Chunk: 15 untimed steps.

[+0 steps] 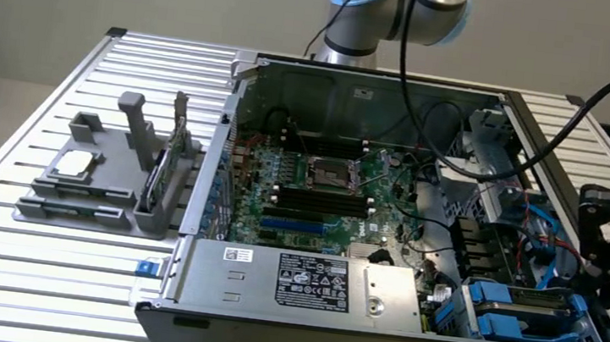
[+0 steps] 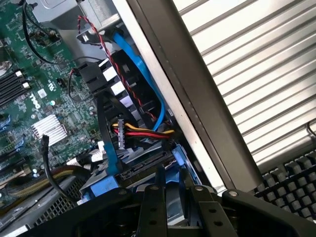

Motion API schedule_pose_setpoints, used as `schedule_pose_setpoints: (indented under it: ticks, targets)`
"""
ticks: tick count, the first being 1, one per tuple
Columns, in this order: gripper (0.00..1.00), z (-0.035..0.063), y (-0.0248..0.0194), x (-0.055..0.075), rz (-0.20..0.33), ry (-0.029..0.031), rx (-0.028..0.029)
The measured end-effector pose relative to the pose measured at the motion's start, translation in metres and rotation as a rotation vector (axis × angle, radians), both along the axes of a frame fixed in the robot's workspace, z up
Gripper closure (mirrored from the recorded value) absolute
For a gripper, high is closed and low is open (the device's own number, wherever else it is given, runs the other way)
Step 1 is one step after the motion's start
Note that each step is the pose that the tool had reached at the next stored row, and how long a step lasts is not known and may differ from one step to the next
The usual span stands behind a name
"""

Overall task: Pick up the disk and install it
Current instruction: 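Insert the first disk wire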

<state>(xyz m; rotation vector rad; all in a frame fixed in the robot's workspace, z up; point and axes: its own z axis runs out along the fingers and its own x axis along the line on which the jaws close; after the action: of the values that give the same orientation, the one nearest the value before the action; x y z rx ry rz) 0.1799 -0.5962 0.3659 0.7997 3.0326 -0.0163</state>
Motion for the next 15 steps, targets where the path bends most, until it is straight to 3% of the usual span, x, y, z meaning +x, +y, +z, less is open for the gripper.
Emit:
schedule_pose_setpoints:
  ticks: [6, 7, 15]
  targets:
    - [0.74, 0.0001, -0.0023, -0.0012, -0.019, 0.0001, 0.0269]
    - [0.74, 0.0001, -0.0022, -0.0015, -0.025, 0.0000, 0.0290]
    - [0.74, -0.0037, -0.0023, -0.0016, -0.128, -0.0015, 0.0291]
